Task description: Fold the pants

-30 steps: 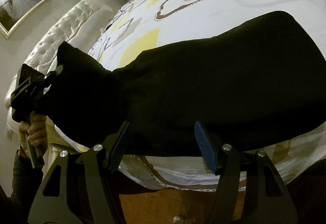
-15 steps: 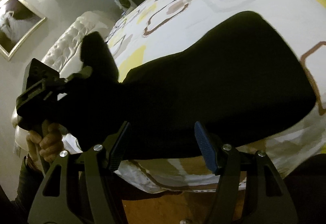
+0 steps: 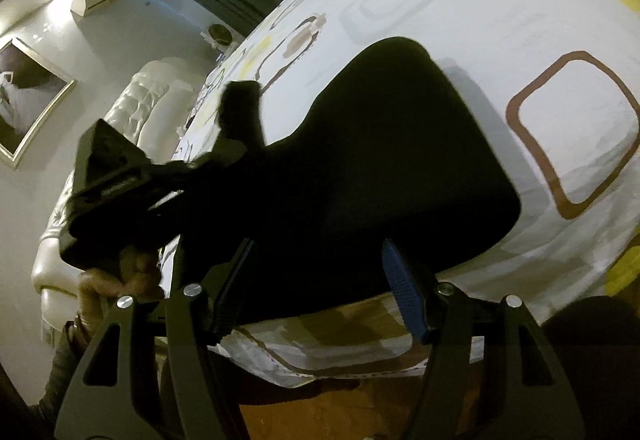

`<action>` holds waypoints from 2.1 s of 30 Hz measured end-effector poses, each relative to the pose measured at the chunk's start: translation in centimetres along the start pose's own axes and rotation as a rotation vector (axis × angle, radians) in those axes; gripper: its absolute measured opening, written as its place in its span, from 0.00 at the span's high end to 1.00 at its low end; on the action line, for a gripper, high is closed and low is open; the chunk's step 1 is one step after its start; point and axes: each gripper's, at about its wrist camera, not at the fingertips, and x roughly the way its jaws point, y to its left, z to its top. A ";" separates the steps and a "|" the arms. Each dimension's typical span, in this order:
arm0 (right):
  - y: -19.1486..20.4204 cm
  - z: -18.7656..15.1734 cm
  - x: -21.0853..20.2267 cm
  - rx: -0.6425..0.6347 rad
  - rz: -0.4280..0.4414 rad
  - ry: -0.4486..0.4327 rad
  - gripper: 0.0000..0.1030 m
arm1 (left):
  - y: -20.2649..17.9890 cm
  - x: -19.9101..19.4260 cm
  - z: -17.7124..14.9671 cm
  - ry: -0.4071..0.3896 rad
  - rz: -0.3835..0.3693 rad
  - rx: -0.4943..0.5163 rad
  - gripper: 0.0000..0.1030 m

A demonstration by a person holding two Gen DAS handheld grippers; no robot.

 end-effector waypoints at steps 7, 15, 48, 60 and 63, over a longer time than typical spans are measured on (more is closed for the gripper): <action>-0.8 0.4 -0.4 0.008 0.002 -0.006 0.37 | -0.2 2.7 -0.6 0.023 0.089 0.023 0.90; -0.7 0.6 -0.4 0.010 0.001 -0.003 0.37 | -1.2 3.4 -0.7 0.013 0.112 0.051 0.81; 2.9 5.5 3.3 -0.033 -0.053 0.131 0.21 | 6.6 -11.8 -4.6 -0.301 0.414 -0.052 0.22; 2.1 5.6 8.5 0.063 0.053 0.284 0.26 | 10.0 -13.2 -6.8 -0.310 0.383 -0.145 0.22; 2.0 5.4 9.2 0.073 0.059 0.314 0.48 | 10.1 -13.2 -6.8 -0.308 0.379 -0.144 0.22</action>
